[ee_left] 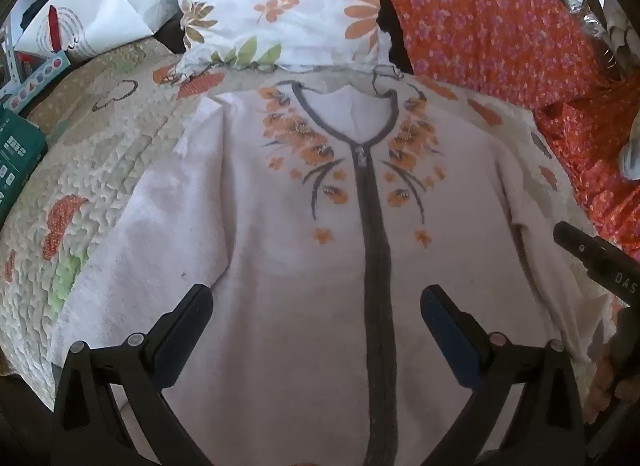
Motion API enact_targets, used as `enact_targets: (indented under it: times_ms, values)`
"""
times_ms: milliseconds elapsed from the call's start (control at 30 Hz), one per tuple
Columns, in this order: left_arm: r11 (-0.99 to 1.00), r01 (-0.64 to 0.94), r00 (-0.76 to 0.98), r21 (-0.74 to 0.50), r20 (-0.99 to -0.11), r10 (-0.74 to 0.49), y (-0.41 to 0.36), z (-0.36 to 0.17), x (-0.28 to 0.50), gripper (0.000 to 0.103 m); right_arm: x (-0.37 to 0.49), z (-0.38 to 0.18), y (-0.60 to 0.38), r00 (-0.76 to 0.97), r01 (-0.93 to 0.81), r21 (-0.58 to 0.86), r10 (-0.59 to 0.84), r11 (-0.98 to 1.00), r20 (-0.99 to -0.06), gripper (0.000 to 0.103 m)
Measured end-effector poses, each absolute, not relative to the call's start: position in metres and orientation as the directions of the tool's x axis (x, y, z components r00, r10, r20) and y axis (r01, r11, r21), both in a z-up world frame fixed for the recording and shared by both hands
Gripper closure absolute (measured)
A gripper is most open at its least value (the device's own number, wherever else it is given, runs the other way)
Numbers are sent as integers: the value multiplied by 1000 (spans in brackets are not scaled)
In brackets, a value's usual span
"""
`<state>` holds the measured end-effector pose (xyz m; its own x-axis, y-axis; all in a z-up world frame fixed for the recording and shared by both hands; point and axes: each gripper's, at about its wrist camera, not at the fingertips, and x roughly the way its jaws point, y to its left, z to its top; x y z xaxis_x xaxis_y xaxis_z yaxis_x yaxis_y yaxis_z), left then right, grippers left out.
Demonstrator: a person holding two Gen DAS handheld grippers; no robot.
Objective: Fold small clothes
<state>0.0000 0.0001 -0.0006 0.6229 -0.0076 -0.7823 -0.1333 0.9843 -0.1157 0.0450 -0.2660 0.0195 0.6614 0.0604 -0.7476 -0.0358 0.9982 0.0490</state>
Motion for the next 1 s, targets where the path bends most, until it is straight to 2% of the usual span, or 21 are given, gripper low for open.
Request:
enact_targets:
  times_ms: [333,567,1000]
  values:
    - [991,-106,559,-85,-829,-12,-6,-32,5,0,43,11,-263,647,-42,18,41,999,-761,0]
    - [983,-136,500,-121,-865,-37,-1,-39,12,0,46,9,-263,634,-43,24,46,999,-772,0]
    - [982,-139,475,-129,-879,-48,-2,-45,13,0,46,4,-258,622,-63,10,48,998,-782,0]
